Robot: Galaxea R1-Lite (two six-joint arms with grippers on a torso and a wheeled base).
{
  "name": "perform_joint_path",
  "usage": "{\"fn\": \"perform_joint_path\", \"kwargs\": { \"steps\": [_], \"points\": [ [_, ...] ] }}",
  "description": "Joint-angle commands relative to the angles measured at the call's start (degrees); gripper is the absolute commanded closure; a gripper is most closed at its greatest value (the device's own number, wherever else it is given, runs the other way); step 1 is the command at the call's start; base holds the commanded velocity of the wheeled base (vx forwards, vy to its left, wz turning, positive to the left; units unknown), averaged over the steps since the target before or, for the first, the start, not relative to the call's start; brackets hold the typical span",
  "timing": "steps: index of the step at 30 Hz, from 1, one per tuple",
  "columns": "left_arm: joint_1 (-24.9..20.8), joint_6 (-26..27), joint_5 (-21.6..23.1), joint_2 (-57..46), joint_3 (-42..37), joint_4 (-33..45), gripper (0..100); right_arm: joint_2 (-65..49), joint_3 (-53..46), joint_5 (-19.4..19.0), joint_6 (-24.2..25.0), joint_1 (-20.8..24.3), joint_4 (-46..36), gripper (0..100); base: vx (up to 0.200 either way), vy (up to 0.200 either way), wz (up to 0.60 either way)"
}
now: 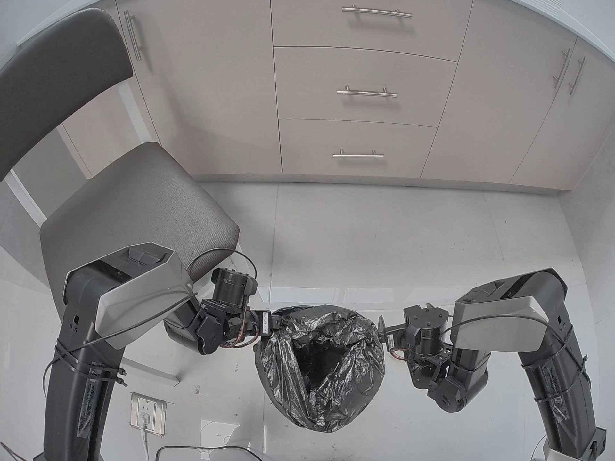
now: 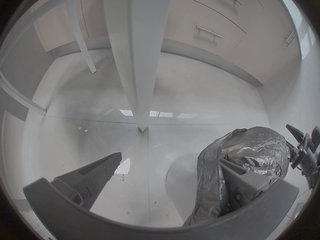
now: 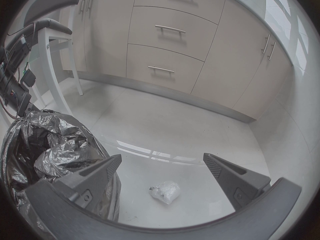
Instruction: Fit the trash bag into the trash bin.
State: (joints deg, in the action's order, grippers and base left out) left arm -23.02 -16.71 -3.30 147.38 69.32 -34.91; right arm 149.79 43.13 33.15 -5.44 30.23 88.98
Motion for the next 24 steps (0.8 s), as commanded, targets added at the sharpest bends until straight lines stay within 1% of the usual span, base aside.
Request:
{"fn": "perform_joint_path", "kwargs": {
  "steps": [1, 2, 4, 5, 6, 7, 9, 13, 17, 20, 24],
  "points": [
    [0.3, -0.3, 0.0, -0.3, 1.1, 1.8, 0, -0.3, 0.0, 0.0, 0.0, 0.1, 1.0, 0, 0.0, 0.0, 0.0],
    [0.3, -0.3, 0.0, -0.3, 1.1, 1.8, 0, -0.3, 0.0, 0.0, 0.0, 0.1, 1.0, 0, 0.0, 0.0, 0.0],
    [0.6, -1.0, 0.1, -0.5, 2.8, 5.6, 0, -1.2, -0.2, -0.1, 0.3, 0.0, 1.0, 0, 0.0, 0.0, 0.0],
    [0.8, -2.3, 0.1, -0.7, 3.3, 6.6, 0, -2.6, -1.0, -0.1, 1.6, 0.2, 1.0, 0, 0.0, 0.0, 0.0],
    [0.8, -3.4, 0.1, -1.0, 3.4, 6.6, 0, -4.0, -1.7, -0.1, 3.0, 0.7, 1.0, 0, 0.0, 0.0, 0.0],
    [0.8, -3.8, 0.1, -1.0, 3.4, 6.6, 0, -4.4, -2.1, -0.2, 3.3, 0.8, 1.0, 0, 0.0, 0.0, 0.0],
    [0.9, -5.6, 0.2, -1.9, 3.1, 6.3, 0, -8.7, -5.2, -0.9, 5.2, 2.5, 1.0, 0, 0.0, 0.0, 0.0],
    [1.0, -7.5, 0.4, -2.4, 2.3, 3.7, 0, -11.4, -8.4, -2.9, 6.8, 5.5, 1.0, 0, 0.0, 0.0, 0.0],
    [0.9, -7.5, 0.3, -2.1, -0.1, -1.4, 0, -9.9, -9.7, -3.6, 7.1, 8.3, 1.0, 0, 0.0, 0.0, 0.0],
    [0.9, -7.5, 0.3, -1.9, -0.4, -3.0, 0, -7.7, -9.2, -3.6, 7.1, 8.6, 1.0, 0, 0.0, 0.0, 0.0],
    [0.9, -7.5, 0.1, -1.9, -0.7, -3.2, 0, -4.1, -7.7, -3.6, 7.0, 8.5, 1.0, 0, 0.0, 0.0, 0.0]
  ]
}}
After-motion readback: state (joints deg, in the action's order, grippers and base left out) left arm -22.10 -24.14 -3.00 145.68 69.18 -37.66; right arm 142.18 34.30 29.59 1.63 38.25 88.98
